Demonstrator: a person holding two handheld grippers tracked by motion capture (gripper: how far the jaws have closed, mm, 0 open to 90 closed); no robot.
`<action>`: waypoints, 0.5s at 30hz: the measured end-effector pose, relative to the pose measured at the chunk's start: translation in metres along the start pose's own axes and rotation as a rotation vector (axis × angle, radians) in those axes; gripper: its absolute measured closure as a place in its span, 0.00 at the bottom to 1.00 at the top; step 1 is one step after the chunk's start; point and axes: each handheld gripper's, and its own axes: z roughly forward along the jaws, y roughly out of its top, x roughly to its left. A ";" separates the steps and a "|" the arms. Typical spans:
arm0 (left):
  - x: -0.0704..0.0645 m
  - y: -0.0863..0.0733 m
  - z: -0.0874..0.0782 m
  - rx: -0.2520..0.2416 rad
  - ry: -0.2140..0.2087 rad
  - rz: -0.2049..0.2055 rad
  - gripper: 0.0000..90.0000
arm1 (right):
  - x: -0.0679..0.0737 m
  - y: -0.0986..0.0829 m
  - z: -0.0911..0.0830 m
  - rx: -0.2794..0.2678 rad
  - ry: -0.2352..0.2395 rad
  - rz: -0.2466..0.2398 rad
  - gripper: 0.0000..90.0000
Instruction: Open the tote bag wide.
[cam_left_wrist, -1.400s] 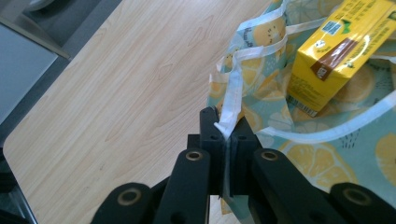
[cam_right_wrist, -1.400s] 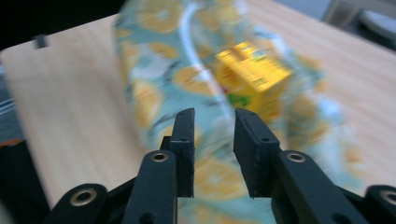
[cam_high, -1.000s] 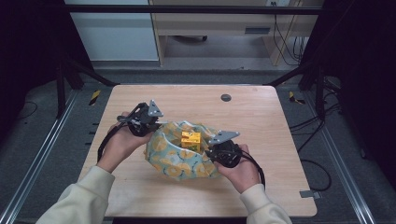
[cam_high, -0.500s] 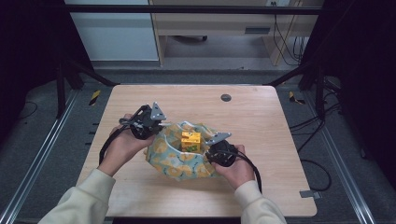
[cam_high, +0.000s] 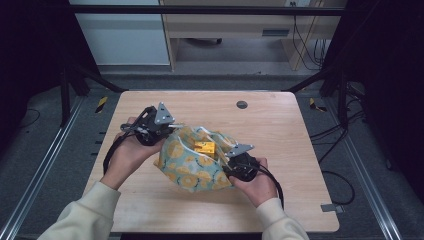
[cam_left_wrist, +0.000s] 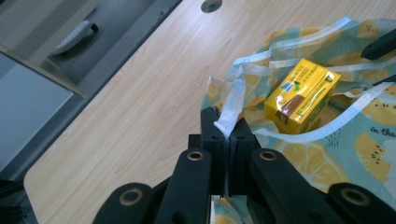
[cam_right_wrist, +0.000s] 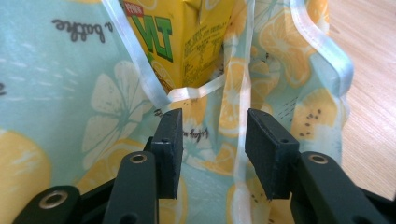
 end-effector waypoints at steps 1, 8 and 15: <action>0.000 0.001 -0.005 -0.012 0.002 0.002 0.98 | 0.000 0.000 -0.002 -0.007 0.000 0.001 0.63; -0.004 0.003 -0.028 -0.062 -0.002 0.014 0.98 | 0.000 0.001 -0.009 -0.032 -0.004 0.010 0.61; -0.007 -0.007 -0.053 -0.102 0.011 0.024 0.98 | 0.002 0.007 -0.022 -0.063 -0.022 -0.004 0.60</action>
